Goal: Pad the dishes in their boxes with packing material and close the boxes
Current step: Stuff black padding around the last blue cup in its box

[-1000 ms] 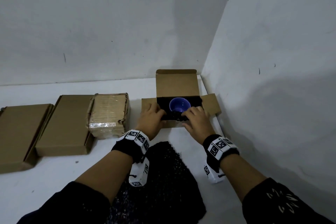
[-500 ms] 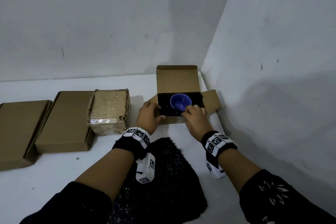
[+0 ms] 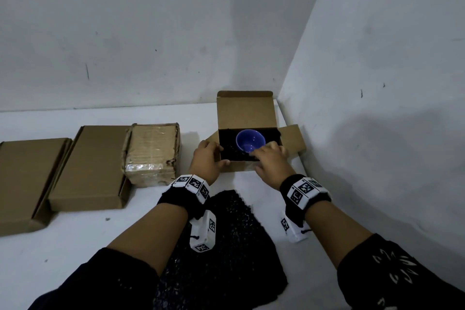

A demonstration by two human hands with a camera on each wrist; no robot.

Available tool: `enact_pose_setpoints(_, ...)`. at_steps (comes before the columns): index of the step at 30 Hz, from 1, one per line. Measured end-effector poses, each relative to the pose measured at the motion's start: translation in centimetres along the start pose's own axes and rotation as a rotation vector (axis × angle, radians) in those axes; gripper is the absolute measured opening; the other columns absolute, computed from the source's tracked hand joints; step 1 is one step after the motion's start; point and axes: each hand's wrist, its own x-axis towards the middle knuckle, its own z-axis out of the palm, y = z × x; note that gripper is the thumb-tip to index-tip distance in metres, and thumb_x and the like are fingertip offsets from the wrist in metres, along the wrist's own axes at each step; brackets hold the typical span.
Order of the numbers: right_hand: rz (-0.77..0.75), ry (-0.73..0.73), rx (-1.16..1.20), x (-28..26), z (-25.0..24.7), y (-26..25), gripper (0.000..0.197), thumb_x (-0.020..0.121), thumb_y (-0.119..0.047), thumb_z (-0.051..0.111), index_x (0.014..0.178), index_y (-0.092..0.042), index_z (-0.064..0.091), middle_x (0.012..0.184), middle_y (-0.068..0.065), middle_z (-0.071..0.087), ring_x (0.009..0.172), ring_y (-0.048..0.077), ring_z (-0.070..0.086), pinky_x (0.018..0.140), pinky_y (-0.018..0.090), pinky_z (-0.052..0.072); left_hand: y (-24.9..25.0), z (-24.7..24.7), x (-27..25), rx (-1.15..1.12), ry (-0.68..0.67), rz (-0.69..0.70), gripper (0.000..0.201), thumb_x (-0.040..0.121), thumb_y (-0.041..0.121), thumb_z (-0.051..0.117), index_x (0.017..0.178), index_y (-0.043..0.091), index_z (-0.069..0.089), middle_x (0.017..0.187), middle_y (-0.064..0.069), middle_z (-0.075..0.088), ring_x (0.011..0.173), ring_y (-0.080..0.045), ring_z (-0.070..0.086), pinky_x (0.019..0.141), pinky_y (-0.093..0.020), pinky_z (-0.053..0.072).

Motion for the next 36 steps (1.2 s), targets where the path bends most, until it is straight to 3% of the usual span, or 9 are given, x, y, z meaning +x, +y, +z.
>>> enact_pose_setpoints(5,-0.040,-0.025,-0.035,0.7,1.3,-2.7,0.033,0.090,-0.015,0.048,0.122,-0.014,0.057,0.124,0.006,0.052,0.116,0.026,0.048,0.094,0.038,0.034,-0.2,0.1,0.0,0.019,0.000,0.021,0.036,0.077,0.020,0.074,0.109,0.010,0.060,0.116,-0.010,0.051,0.101,-0.029,0.055,0.094,-0.040,0.046)
enact_pose_setpoints(10,0.061,-0.073,0.029,0.3,1.5,-3.4,0.037,0.090,-0.023,0.052,0.126,-0.016,0.053,0.127,0.007,0.054,0.121,0.028,0.043,0.100,0.040,0.030,-0.5,-1.0,-0.8,0.073,-0.100,0.096,0.047,0.083,0.023,0.068,0.126,0.010,0.053,0.126,-0.013,0.048,0.113,-0.029,0.052,0.101,-0.040,0.042)
enact_pose_setpoints(12,0.085,0.019,0.139,-0.3,0.7,-3.4,0.037,0.088,-0.023,0.057,0.125,-0.017,0.055,0.126,0.006,0.055,0.120,0.028,0.045,0.096,0.040,0.033,-0.9,-1.9,-1.9,0.081,-0.088,0.168,0.048,0.083,0.022,0.068,0.127,0.009,0.052,0.125,-0.013,0.050,0.115,-0.027,0.051,0.101,-0.038,0.042)
enact_pose_setpoints(15,0.090,0.134,0.230,-2.6,0.2,-4.7,0.019,0.087,-0.024,0.061,0.103,-0.013,0.062,0.105,0.006,0.061,0.102,0.027,0.055,0.084,0.037,0.040,-1.6,-3.5,-4.6,0.087,-0.047,0.246,0.036,0.085,0.019,0.066,0.119,0.011,0.056,0.116,-0.008,0.053,0.103,-0.021,0.055,0.088,-0.034,0.049)
enact_pose_setpoints(18,0.189,-0.195,0.285,-5.7,0.8,-6.7,0.028,0.083,-0.042,0.066,0.085,-0.014,0.061,0.086,0.003,0.061,0.087,0.023,0.060,0.073,0.032,0.045,-2.6,-4.7,-7.7,0.169,-0.109,0.205,0.019,0.086,0.024,0.063,0.105,0.020,0.060,0.098,0.002,0.059,0.083,-0.013,0.060,0.077,-0.028,0.049)
enact_pose_setpoints(21,0.240,-0.427,0.197,-8.4,2.5,-8.4,0.050,0.074,-0.057,0.069,0.092,-0.012,0.057,0.092,0.004,0.060,0.088,0.022,0.058,0.072,0.032,0.044,-4.3,-5.4,-10.5,0.273,-0.225,0.107,0.014,0.084,0.032,0.064,0.096,0.026,0.061,0.094,0.006,0.062,0.086,-0.012,0.061,0.075,-0.027,0.048)
enact_pose_setpoints(25,0.350,-0.390,0.262,-10.7,4.8,-9.9,0.057,0.073,-0.046,0.076,0.109,-0.009,0.051,0.108,0.007,0.057,0.099,0.025,0.057,0.075,0.030,0.041,-6.1,-5.7,-13.6,0.362,-0.328,0.065,0.026,0.084,0.036,0.065,0.106,0.024,0.062,0.107,-0.001,0.058,0.101,-0.018,0.056,0.088,-0.035,0.048)
enact_pose_setpoints(30,0.452,-0.195,0.472,-12.1,5.7,-10.8,0.026,0.080,-0.026,0.073,0.084,-0.015,0.050,0.089,0.002,0.055,0.081,0.019,0.051,0.071,0.028,0.041,-6.9,-5.9,-16.1,0.383,-0.348,0.048,0.045,0.083,0.040,0.066,0.124,0.025,0.054,0.122,-0.004,0.050,0.115,-0.022,0.049,0.096,-0.034,0.044)
enact_pose_setpoints(36,0.277,-0.075,0.784,-12.1,1.8,-11.3,0.016,0.083,-0.008,0.069,0.091,-0.013,0.055,0.089,0.001,0.056,0.088,0.016,0.053,0.073,0.020,0.040,-5.7,-7.1,-16.9,0.064,-0.214,0.020,0.094,0.072,0.047,0.076,0.145,0.020,0.023,0.146,-0.005,0.037,0.134,-0.023,0.036,0.109,-0.042,0.035)
